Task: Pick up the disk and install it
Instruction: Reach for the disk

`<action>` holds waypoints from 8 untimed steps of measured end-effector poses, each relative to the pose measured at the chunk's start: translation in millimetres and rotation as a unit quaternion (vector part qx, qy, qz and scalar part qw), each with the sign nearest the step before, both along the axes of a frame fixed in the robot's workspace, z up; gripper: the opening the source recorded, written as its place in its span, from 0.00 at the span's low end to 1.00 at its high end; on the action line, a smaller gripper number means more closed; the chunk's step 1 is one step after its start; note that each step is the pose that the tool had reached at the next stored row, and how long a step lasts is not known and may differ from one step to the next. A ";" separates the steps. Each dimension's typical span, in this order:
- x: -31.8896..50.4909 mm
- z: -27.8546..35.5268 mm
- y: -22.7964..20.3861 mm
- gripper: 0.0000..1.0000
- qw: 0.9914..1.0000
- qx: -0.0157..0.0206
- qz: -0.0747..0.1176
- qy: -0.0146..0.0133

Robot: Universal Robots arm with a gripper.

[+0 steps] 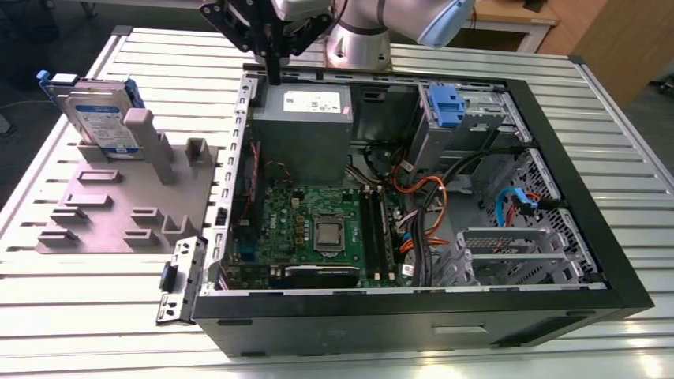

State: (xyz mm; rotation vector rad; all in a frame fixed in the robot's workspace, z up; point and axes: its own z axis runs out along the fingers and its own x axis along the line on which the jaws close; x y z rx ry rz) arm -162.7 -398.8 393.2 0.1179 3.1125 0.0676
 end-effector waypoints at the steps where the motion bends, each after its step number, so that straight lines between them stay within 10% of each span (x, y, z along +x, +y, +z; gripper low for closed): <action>1: -0.2 0.0 0.0 0.11 1.000 0.000 0.000 0.000; 8: -0.8 0.0 0.0 0.11 1.000 0.000 0.000 0.000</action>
